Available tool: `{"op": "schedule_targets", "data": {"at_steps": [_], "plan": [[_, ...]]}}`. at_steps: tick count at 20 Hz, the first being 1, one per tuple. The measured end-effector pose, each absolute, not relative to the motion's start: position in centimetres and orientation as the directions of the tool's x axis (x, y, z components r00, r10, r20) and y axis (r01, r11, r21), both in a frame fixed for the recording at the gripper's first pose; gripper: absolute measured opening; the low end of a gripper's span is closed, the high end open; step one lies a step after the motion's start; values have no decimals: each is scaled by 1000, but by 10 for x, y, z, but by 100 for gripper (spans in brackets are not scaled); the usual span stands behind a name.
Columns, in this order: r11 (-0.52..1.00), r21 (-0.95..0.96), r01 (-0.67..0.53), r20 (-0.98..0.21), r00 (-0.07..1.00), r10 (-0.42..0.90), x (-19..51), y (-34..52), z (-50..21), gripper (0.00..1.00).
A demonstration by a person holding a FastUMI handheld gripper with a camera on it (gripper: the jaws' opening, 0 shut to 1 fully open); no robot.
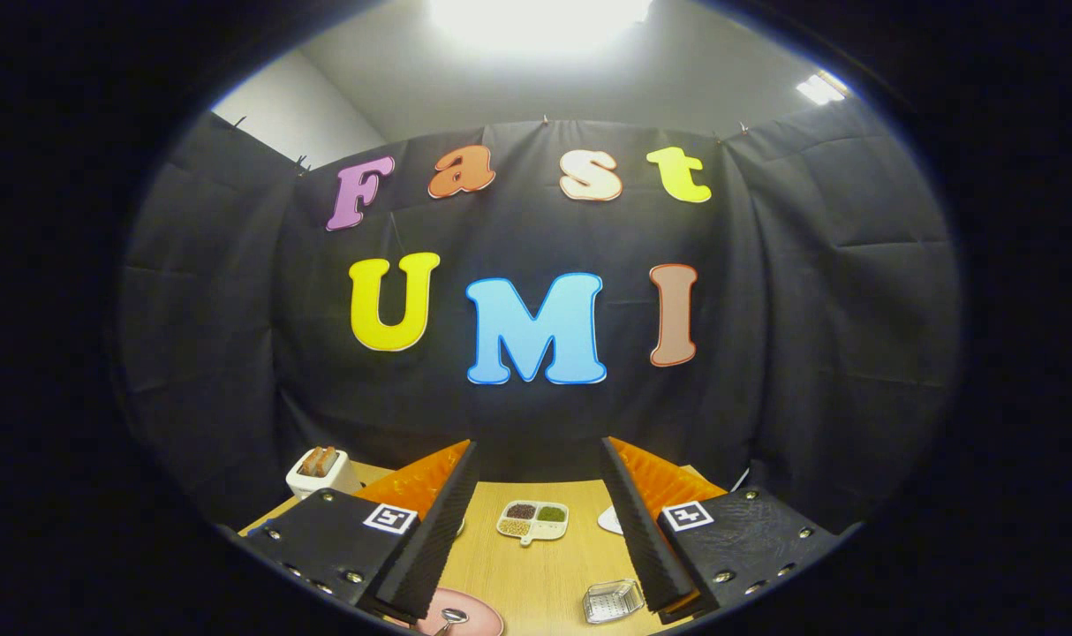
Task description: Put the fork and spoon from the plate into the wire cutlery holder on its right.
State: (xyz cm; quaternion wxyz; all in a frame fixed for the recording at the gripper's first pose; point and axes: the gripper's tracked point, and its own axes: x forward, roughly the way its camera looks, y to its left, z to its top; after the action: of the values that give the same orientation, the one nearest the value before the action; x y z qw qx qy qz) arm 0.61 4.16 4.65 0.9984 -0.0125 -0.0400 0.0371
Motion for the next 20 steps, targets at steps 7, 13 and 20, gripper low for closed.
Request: {"op": "schedule_targets", "data": {"at_steps": [7, 13, 20], "plan": [[977, -5, -214, -305, 931, 202, 32, 102, -81, 86], [957, 39, -287, -587, 768, 254, 22, 137, -210, 83], [945, 124, -303, -793, 542, 278, -13, 161, -322, 64]]}}
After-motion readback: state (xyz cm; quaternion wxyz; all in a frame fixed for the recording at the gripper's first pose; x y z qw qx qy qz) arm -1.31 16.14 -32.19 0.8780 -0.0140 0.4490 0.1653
